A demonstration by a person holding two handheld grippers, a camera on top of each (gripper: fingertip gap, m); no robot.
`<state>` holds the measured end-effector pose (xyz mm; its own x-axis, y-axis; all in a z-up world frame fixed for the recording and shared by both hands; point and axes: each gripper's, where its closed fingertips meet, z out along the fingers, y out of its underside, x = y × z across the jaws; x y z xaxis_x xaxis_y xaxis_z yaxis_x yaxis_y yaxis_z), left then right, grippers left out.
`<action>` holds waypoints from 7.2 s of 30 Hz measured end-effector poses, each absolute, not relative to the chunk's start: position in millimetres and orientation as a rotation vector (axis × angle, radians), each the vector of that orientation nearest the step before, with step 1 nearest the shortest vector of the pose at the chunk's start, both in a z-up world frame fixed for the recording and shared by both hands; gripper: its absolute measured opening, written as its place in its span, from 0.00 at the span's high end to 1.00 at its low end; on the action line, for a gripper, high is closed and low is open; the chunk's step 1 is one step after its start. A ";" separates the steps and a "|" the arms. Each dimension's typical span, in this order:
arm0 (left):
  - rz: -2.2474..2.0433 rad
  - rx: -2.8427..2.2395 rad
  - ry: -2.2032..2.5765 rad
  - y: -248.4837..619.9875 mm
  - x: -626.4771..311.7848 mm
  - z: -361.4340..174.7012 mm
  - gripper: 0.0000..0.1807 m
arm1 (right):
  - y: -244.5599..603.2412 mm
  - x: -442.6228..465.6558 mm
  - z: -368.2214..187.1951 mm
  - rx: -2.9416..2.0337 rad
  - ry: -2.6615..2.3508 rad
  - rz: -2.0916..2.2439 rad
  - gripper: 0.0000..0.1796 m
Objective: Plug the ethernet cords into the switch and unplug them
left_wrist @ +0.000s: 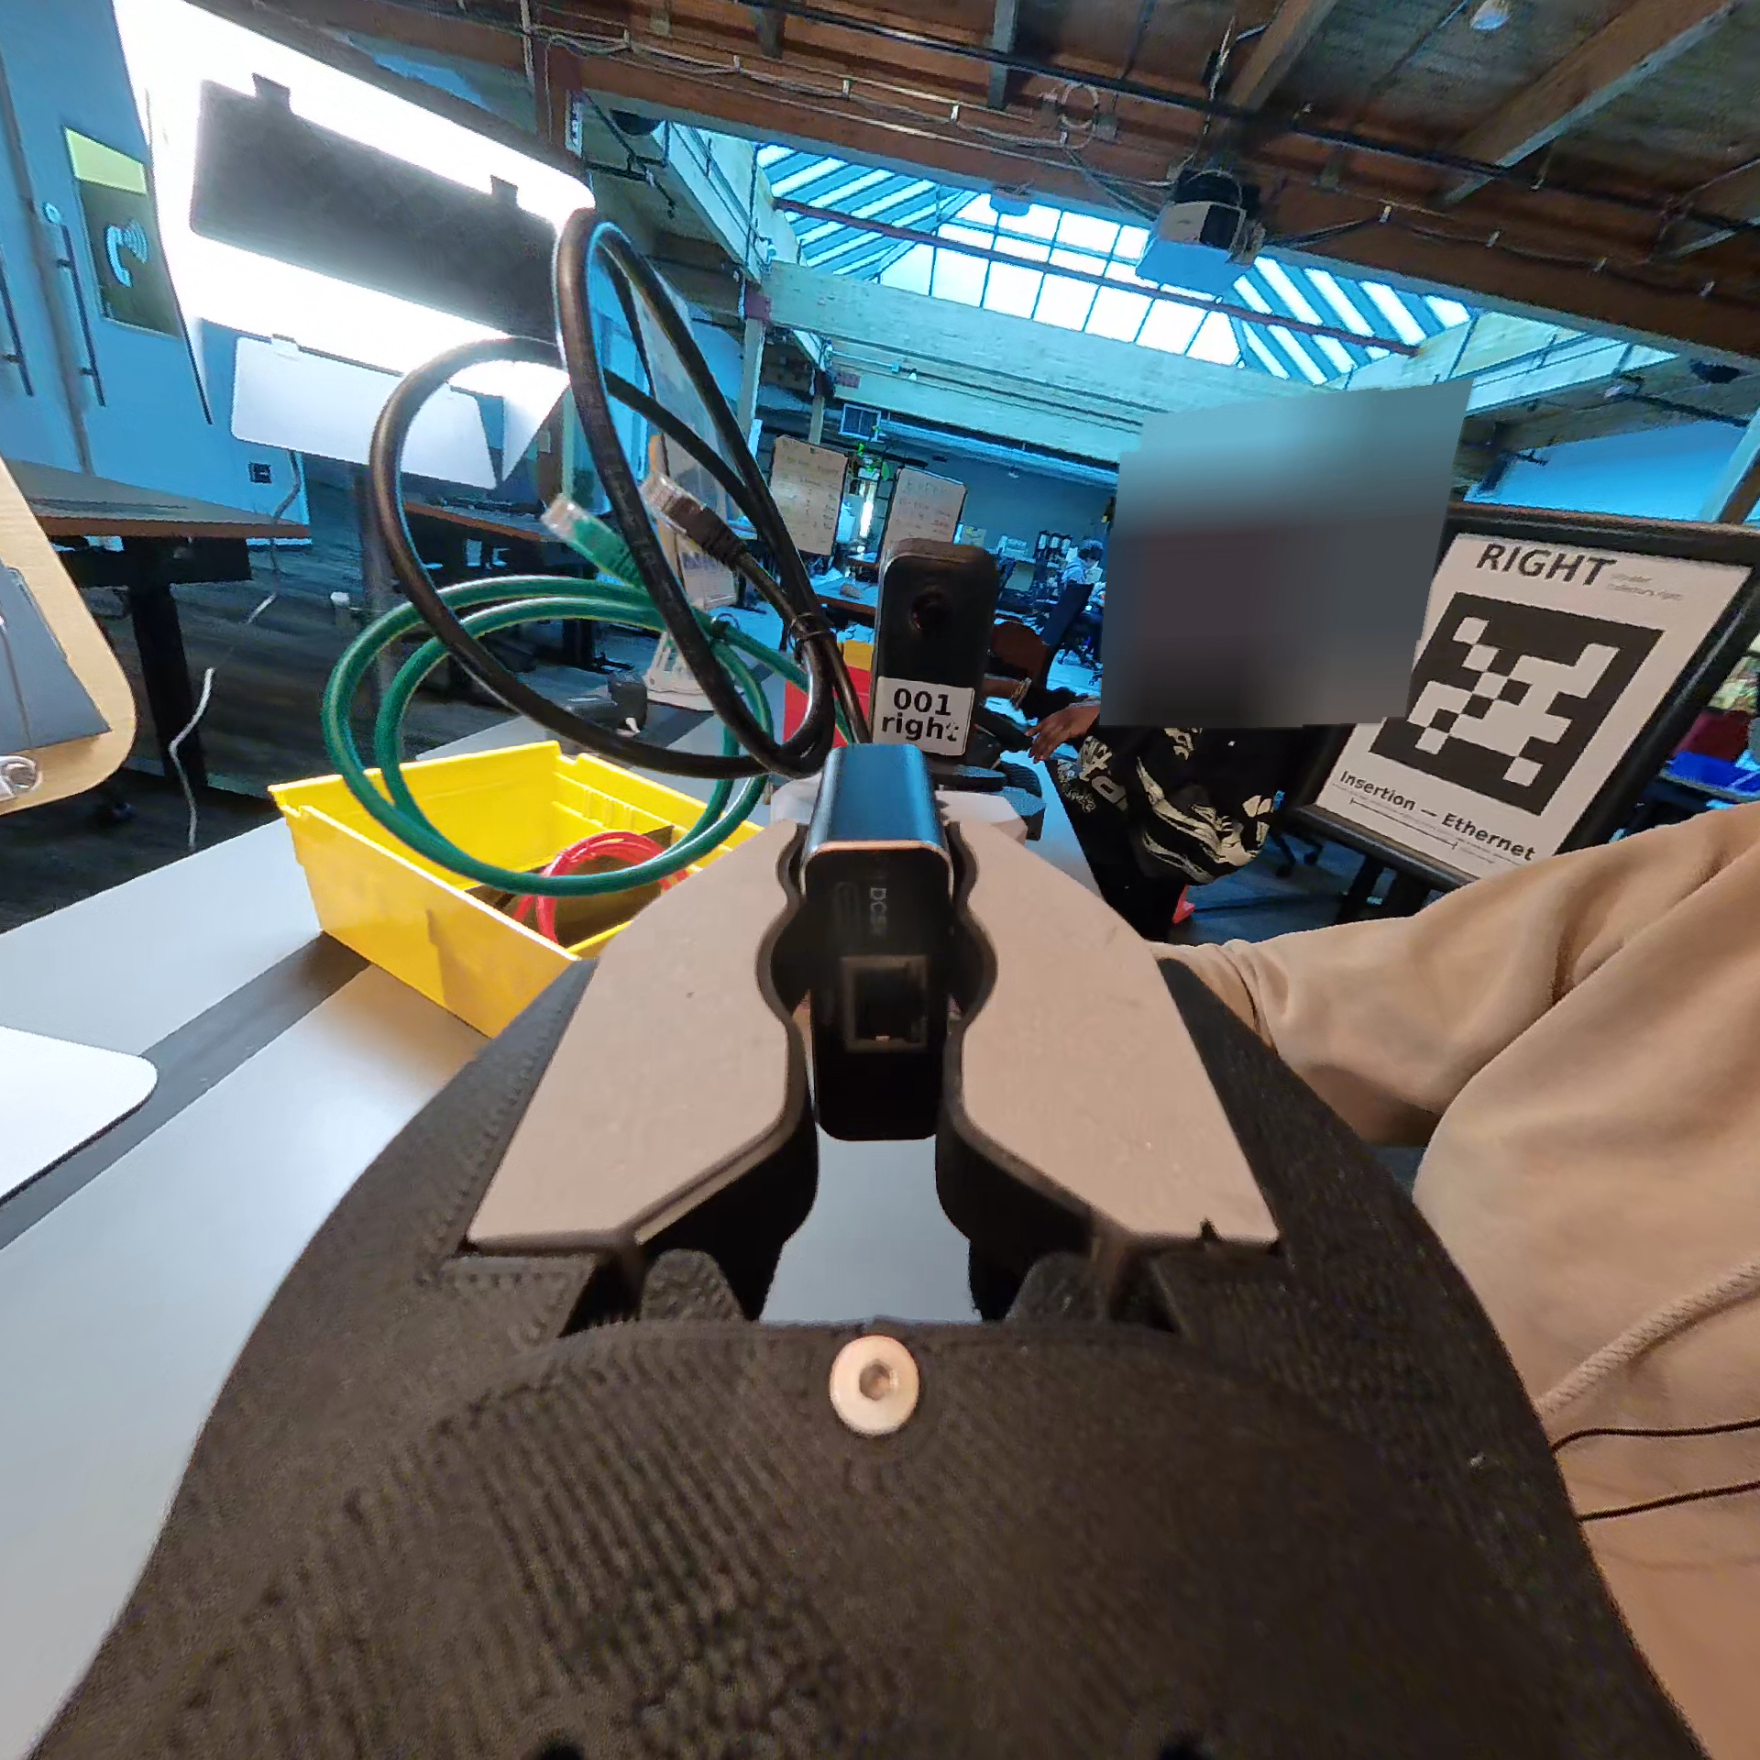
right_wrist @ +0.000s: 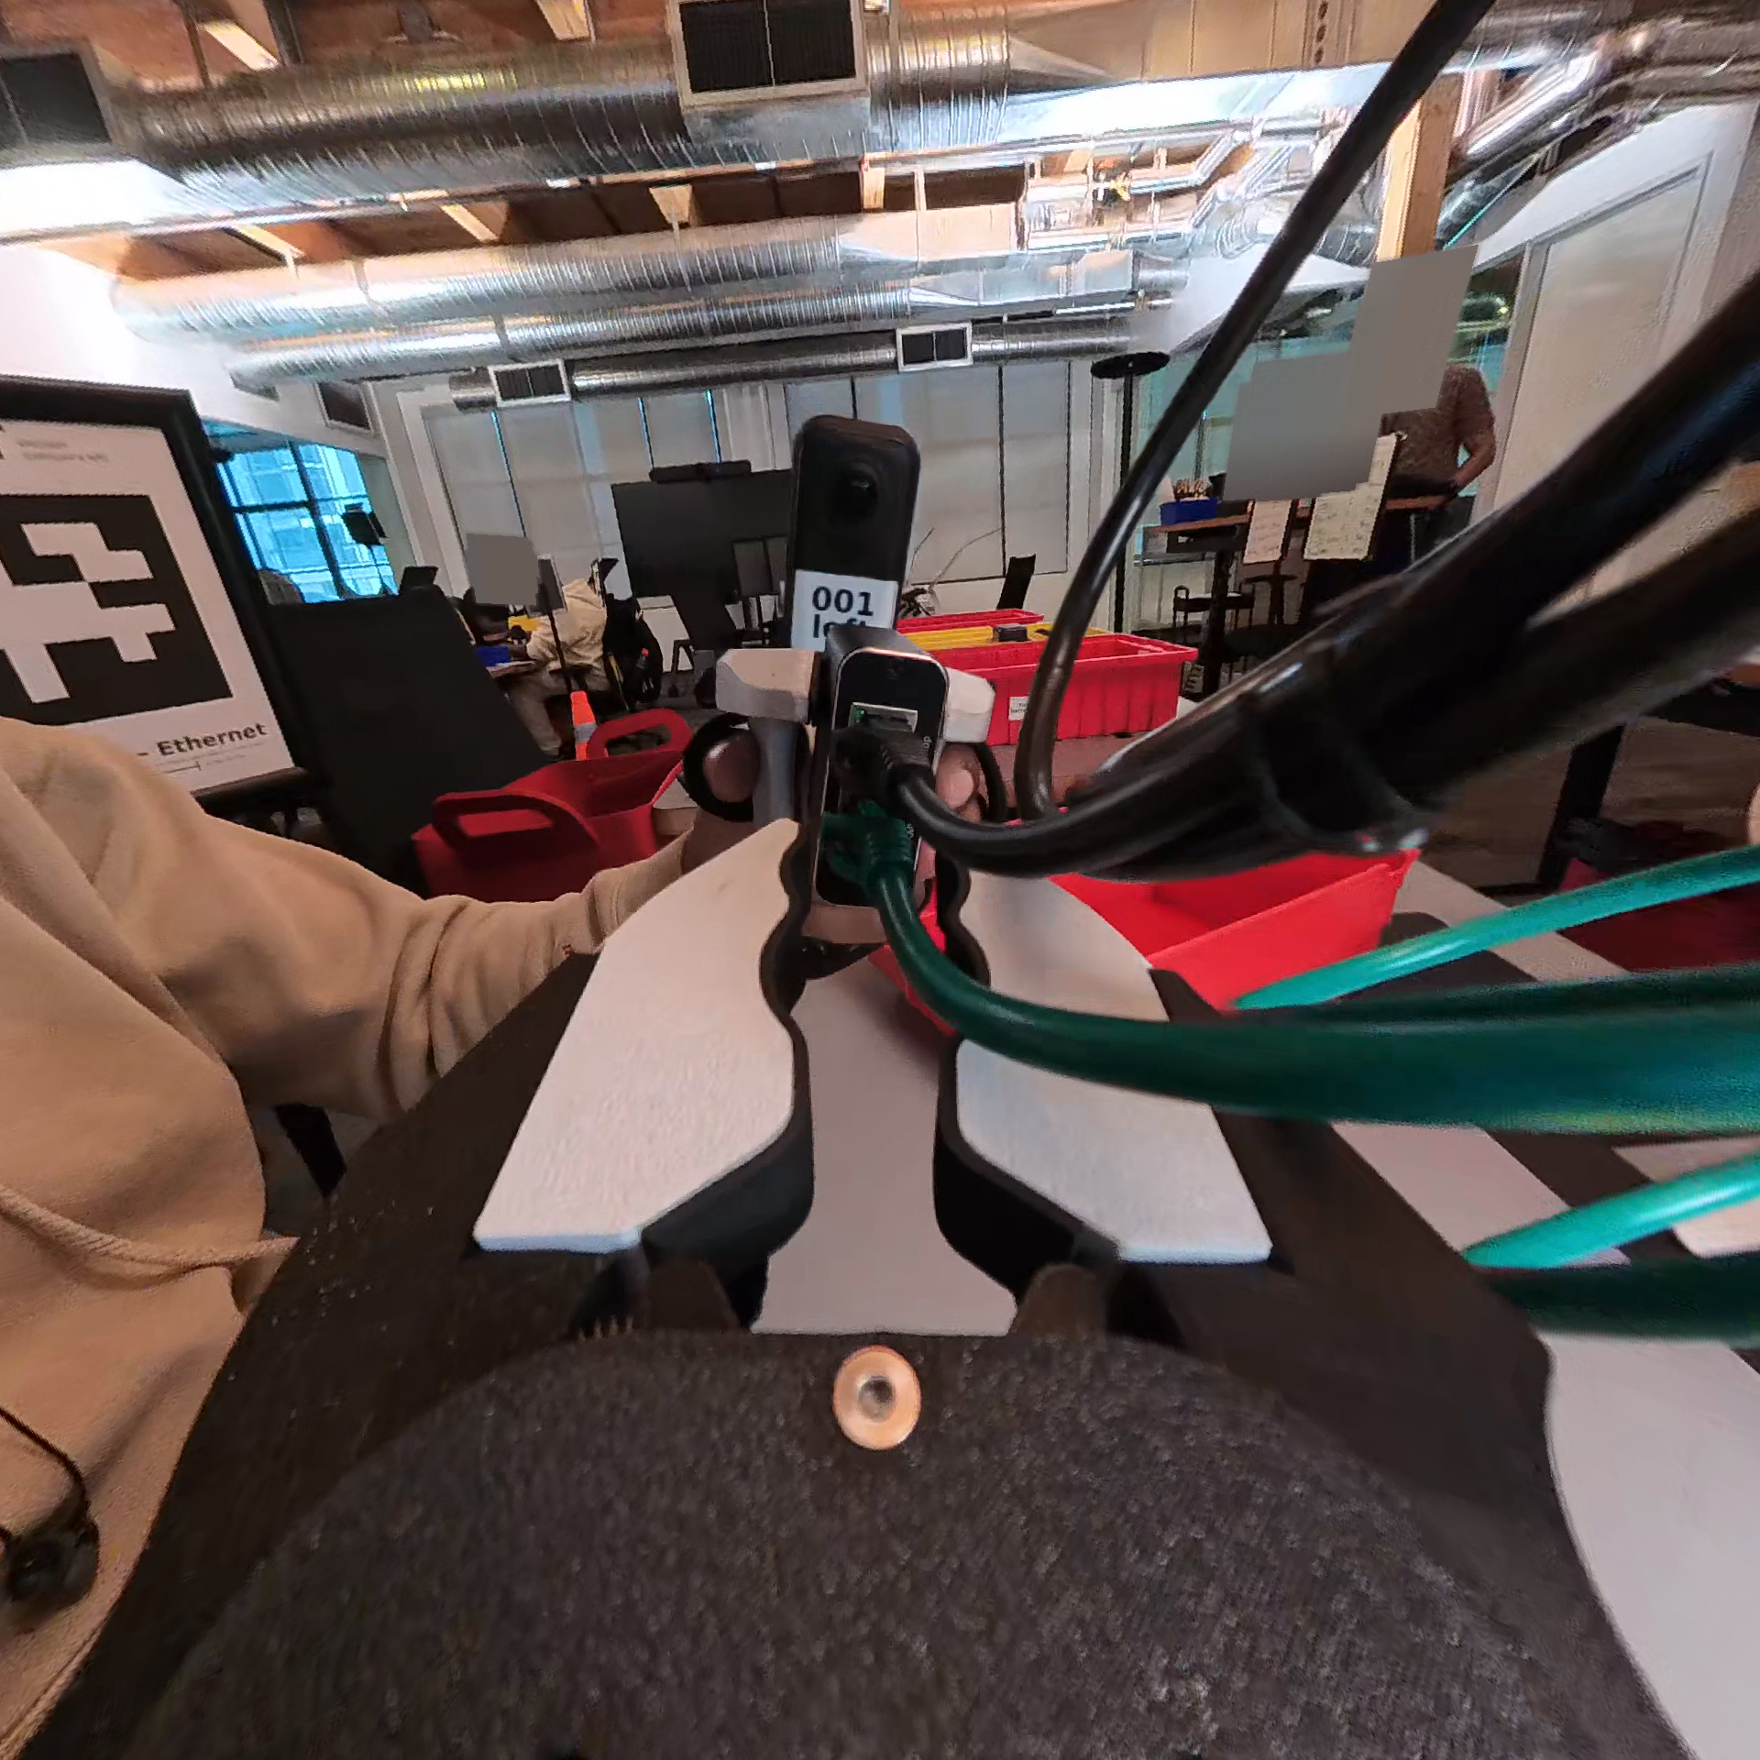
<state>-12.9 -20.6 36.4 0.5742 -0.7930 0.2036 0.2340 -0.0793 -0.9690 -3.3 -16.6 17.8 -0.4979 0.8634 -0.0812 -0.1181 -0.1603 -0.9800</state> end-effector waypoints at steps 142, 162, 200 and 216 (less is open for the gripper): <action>-0.916 -1.237 0.362 -23.4 -7.0 57.2 0.86 | -13.6 3.9 60.4 -0.880 -1.200 1.969 0.92; -0.961 -1.189 0.336 -27.1 0.8 61.4 0.86 | -21.7 8.1 63.7 -0.808 -1.192 1.973 0.92; -0.944 -1.026 0.280 -37.2 -6.2 72.6 0.86 | -24.1 7.2 61.5 -0.813 -1.326 1.448 0.91; -0.933 -0.996 0.431 -50.2 0.4 77.7 0.86 | -41.8 15.4 61.8 -0.780 -1.398 1.778 0.93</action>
